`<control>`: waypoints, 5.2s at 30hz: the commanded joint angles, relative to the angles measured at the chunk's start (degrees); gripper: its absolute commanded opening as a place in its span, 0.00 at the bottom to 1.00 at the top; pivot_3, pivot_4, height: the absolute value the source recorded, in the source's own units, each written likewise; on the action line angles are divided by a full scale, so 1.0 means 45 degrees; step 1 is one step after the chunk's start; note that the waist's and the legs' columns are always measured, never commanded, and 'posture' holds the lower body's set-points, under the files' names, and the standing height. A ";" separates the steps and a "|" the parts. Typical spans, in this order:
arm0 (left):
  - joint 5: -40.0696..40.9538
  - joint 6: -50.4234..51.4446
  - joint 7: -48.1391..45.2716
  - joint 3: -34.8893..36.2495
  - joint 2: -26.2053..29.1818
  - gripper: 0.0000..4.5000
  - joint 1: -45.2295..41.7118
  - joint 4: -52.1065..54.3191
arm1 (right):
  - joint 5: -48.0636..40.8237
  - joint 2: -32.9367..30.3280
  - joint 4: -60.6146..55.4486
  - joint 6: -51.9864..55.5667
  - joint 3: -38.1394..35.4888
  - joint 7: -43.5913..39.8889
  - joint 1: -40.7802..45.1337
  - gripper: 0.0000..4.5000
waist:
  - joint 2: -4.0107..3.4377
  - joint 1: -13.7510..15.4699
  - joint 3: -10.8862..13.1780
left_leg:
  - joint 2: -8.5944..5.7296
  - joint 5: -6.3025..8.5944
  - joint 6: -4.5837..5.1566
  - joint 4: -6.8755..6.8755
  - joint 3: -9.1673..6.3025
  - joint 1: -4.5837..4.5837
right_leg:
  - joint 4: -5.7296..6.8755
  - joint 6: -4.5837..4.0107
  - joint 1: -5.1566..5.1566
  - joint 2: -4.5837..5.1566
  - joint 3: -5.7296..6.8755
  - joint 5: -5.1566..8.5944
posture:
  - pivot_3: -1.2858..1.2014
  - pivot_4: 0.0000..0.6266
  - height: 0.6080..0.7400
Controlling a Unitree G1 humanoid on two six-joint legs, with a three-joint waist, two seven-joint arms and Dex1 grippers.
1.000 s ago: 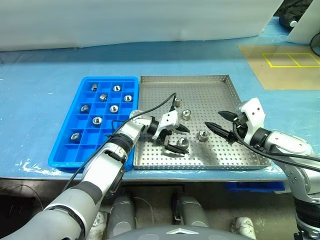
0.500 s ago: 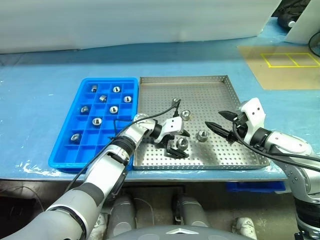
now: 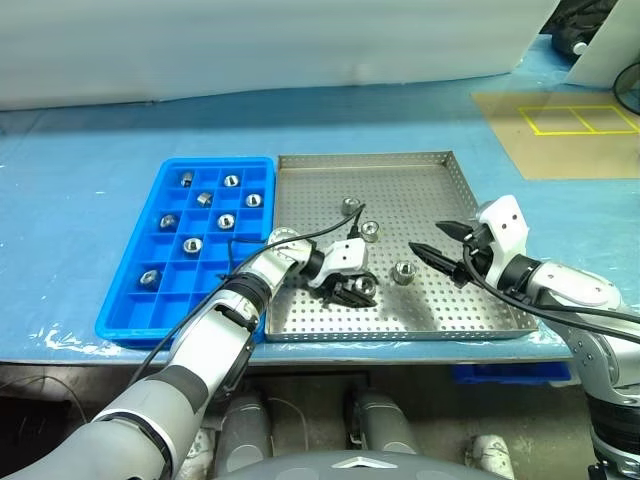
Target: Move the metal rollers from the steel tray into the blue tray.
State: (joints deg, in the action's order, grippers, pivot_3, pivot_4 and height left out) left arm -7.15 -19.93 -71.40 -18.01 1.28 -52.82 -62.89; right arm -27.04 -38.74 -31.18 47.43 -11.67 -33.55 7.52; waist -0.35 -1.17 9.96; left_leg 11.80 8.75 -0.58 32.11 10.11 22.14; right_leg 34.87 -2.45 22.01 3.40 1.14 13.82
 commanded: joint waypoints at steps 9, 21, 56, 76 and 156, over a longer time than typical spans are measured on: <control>0.3308 0.2647 -0.2126 0.2284 0.1322 0.39 0.0129 0.3840 | -0.0531 -0.0119 -0.0104 -0.0117 0.0747 -0.0627 0.1179 0.76 | -0.0006 0.0030 0.0010 | 0.0005 -0.0003 0.0017 -0.0007 -0.0005 0.0112 | -0.0004 -0.0003 0.0096 -0.0001 -0.0001 -0.0002 | 0.36 0.24 1.00; 0.4227 0.4256 -0.1888 0.3424 0.5575 0.39 0.1376 0.8070 | 0.0769 0.1157 0.4225 -0.2555 0.5274 -0.4162 0.6259 0.76 | -0.0013 0.0352 0.0027 | 0.0016 -0.0010 -0.0012 -0.0016 -0.0006 0.0147 | 0.0047 -0.0009 0.0153 0.0002 0.0012 -0.0001 | 0.47 0.24 1.00; 0.5060 0.6413 0.0108 0.5158 1.1012 0.39 0.9569 1.3869 | 0.3008 0.3687 0.8616 -0.5731 0.6623 -0.6999 0.8150 0.76 | 0.0032 0.1634 0.0046 | 0.0031 -0.0066 -0.0113 0.0006 -0.0013 0.0258 | 0.0201 -0.0040 0.0306 -0.0005 0.0062 0.0020 | 0.56 0.24 1.00; 0.5055 0.6040 0.1141 0.5055 0.9913 0.99 0.7749 1.2889 | 0.3009 0.3452 0.8475 -0.5598 0.6211 -0.6611 0.7925 0.76 | 0.0037 0.1575 0.0044 | 0.0023 -0.0091 -0.0155 0.0007 -0.0012 0.0246 | 0.0212 -0.0040 0.0299 -0.0009 0.0057 0.0020 | 0.55 0.24 1.00; 0.6480 0.7988 0.2362 0.6815 0.9474 1.00 0.7008 1.3730 | 0.4172 0.6251 1.1479 -0.7455 0.6867 -0.4850 0.8964 0.35 | 0.0027 0.1122 0.0036 | 0.0019 -0.0057 -0.0095 0.0030 -0.0012 0.0263 | 0.0212 -0.0047 0.0303 -0.0010 0.0063 0.0022 | 0.57 0.24 1.00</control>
State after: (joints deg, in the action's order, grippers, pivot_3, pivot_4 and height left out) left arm 20.81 15.81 -62.32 9.48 42.52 -21.53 -3.90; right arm -8.82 -11.36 19.37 17.05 19.13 -54.96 46.27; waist -0.23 3.88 10.13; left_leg 11.89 8.49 -1.01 32.23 10.03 23.33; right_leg 35.82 -2.67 23.39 3.35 1.44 13.93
